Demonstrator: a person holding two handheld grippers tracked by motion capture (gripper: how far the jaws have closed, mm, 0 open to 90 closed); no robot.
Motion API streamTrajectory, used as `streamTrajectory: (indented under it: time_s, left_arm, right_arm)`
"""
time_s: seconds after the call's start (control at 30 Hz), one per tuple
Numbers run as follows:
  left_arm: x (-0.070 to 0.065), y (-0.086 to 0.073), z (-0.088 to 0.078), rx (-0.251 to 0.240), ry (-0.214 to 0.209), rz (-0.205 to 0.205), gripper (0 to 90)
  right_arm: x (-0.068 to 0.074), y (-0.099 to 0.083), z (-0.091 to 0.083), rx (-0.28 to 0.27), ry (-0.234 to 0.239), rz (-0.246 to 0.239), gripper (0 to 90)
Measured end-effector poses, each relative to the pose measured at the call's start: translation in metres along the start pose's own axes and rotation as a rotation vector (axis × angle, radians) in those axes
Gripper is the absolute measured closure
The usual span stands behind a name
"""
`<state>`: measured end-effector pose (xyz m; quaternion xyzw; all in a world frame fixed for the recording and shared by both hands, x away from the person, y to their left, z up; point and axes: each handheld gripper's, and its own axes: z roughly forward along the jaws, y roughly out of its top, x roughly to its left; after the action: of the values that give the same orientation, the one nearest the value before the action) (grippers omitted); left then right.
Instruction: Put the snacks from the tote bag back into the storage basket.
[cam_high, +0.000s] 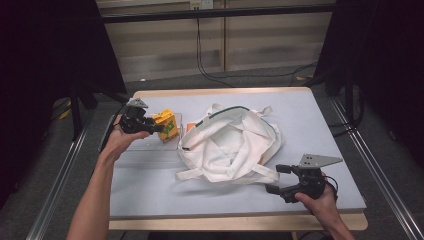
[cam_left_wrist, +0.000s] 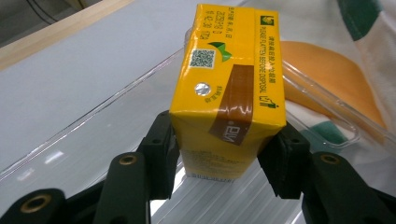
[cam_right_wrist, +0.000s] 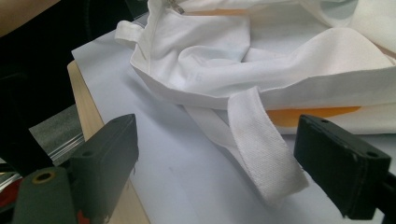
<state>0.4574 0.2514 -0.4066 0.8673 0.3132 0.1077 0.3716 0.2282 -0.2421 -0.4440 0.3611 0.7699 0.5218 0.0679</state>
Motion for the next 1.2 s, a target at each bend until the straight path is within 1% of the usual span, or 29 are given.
streamTrajectory:
  time_s: [0.03,0.07,0.13,0.2,0.3,0.33,0.37,0.43,0.47,0.53,0.57,0.6,0.67,0.73,0.8,0.83,0.87,0.9,0.93,1.0,1.03,1.07,1.13,1.17,1.2]
  left_arm:
    - [0.0,0.0,0.0,-0.001,-0.01,0.003,51.5]
    - [0.0,0.001,0.0,-0.001,-0.009,0.013,51.5]
    - [0.0,0.002,-0.002,-0.006,-0.021,0.028,51.5]
    - [0.002,0.004,-0.004,-0.012,-0.046,0.036,51.6]
    - [0.005,0.007,-0.005,-0.012,-0.066,0.053,51.6]
    - [0.006,0.007,-0.005,-0.021,-0.075,0.054,51.6]
    - [0.008,0.008,-0.006,-0.014,-0.082,0.061,51.6]
    - [0.011,0.01,-0.005,-0.027,-0.108,0.063,51.6]
    - [0.011,0.01,-0.004,-0.026,-0.105,0.066,51.6]
    - [0.012,0.011,-0.001,-0.026,-0.121,0.077,51.6]
    - [0.013,0.012,0.0,-0.023,-0.126,0.09,51.7]
    - [0.013,0.013,0.0,-0.017,-0.123,0.094,51.7]
    - [0.016,0.013,0.001,-0.021,-0.145,0.111,51.7]
    - [0.019,0.012,0.003,-0.025,-0.153,0.11,51.7]
    - [0.02,0.011,0.005,-0.032,-0.17,0.129,51.7]
    - [0.02,0.011,0.007,-0.022,-0.175,0.135,51.7]
    - [0.021,0.012,0.009,-0.014,-0.178,0.14,51.7]
    - [0.02,0.012,0.01,-0.008,-0.169,0.144,51.7]
    - [0.021,0.011,0.012,-0.017,-0.179,0.15,51.7]
    - [0.023,0.011,0.014,-0.021,-0.18,0.141,51.7]
    - [0.024,0.011,0.015,-0.022,-0.177,0.138,51.7]
    - [0.024,0.011,0.016,-0.025,-0.177,0.147,51.7]
    - [0.024,0.011,0.019,-0.016,-0.168,0.153,51.6]
    - [0.024,0.011,0.019,-0.022,-0.172,0.155,51.6]
    - [0.025,0.01,0.019,-0.024,-0.163,0.154,51.6]
  right_arm:
    - [0.0,0.0,0.0,0.0,0.0,0.001,13.5]
    - [0.0,0.0,0.0,0.0,0.0,0.002,13.5]
    - [0.0,0.0,0.0,0.001,0.001,0.002,13.5]
    - [0.0,0.0,0.0,0.001,0.001,0.001,13.5]
    - [0.0,0.0,0.0,0.003,0.002,0.003,13.4]
    - [0.0,0.0,0.0,0.003,0.002,0.001,13.4]
    - [0.0,0.0,0.0,0.004,0.003,0.002,13.3]
    - [0.0,0.0,0.0,0.003,0.003,0.003,13.3]
    - [-0.001,0.0,0.0,0.003,0.003,0.003,13.3]
    - [-0.001,-0.001,0.0,0.002,0.003,0.004,13.3]
    - [-0.001,-0.001,0.0,0.0,0.004,0.002,13.2]
    - [-0.001,-0.001,0.0,0.0,0.003,0.003,13.2]
    - [-0.001,-0.001,-0.001,0.001,0.003,0.005,13.2]
    - [-0.001,-0.001,-0.001,0.001,0.006,0.002,13.2]
    - [-0.001,-0.001,-0.001,0.002,0.006,0.003,13.2]
    - [-0.001,-0.001,-0.001,0.0,0.006,0.005,13.1]
    - [-0.001,-0.001,-0.001,0.0,0.006,0.006,13.1]
    - [-0.001,-0.001,-0.001,-0.001,0.006,0.01,13.2]
    - [-0.002,-0.001,-0.001,-0.001,0.007,0.009,13.1]
    - [-0.002,-0.002,-0.001,0.0,0.006,0.009,13.1]
    - [-0.002,-0.002,-0.001,0.0,0.007,0.007,13.1]
    - [-0.003,-0.002,-0.001,0.0,0.007,0.01,13.2]
    - [-0.003,-0.002,-0.001,0.0,0.006,0.012,13.2]
    - [-0.003,-0.002,-0.001,0.001,0.007,0.012,13.1]
    - [-0.003,-0.002,-0.001,0.001,0.007,0.014,13.2]
